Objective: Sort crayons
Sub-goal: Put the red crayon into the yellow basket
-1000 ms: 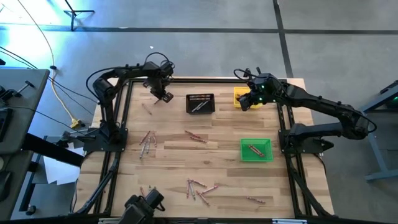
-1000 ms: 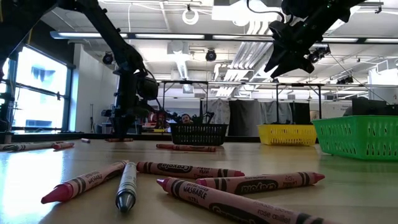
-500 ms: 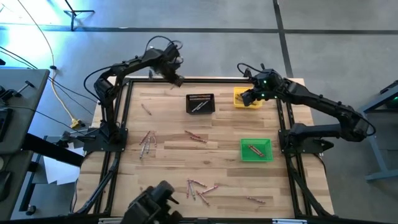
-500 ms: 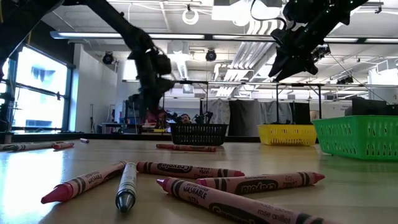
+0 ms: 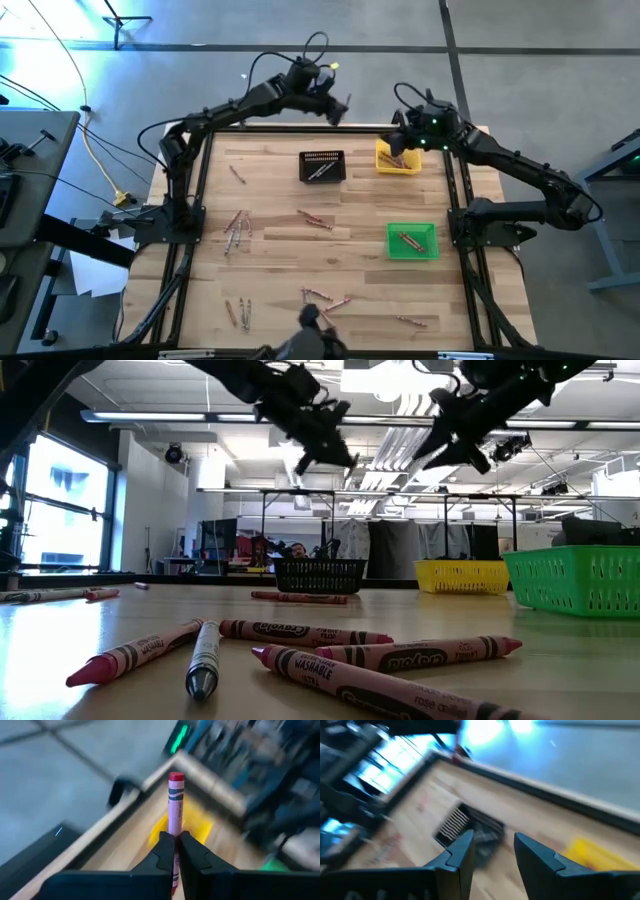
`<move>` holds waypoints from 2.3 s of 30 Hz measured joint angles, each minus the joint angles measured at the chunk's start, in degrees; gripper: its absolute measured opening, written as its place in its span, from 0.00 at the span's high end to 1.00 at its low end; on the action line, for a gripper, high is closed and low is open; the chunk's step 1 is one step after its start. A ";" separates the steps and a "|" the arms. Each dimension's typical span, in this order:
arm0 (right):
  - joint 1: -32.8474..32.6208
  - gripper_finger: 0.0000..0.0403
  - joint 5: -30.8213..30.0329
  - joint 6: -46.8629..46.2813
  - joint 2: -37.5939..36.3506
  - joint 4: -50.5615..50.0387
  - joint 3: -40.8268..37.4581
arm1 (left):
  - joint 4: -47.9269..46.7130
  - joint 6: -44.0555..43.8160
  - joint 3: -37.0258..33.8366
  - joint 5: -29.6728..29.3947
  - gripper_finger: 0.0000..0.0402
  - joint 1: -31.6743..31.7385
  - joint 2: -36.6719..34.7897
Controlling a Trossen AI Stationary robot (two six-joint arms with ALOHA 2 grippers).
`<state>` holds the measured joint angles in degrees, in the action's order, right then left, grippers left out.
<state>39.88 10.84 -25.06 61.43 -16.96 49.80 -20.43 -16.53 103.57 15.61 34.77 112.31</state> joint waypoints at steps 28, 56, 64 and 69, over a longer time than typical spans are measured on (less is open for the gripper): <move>-1.04 0.58 2.81 -3.13 0.17 17.35 0.03 | 17.56 -14.43 0.04 -5.85 1.00 -9.01 0.00; -4.07 0.78 1.33 -3.43 0.17 17.30 0.04 | 17.73 -16.27 0.04 -5.70 1.00 -11.37 0.00; -4.07 0.94 1.49 -3.18 0.17 17.63 0.02 | 17.73 -15.93 0.04 -5.71 1.00 -11.37 -0.01; -4.04 0.98 1.61 -2.96 0.17 17.65 0.04 | 17.73 -15.85 0.04 -5.77 1.00 -11.37 -0.07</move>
<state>35.83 12.45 -28.02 61.60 0.69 49.84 -2.70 -32.38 103.61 9.84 23.40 112.25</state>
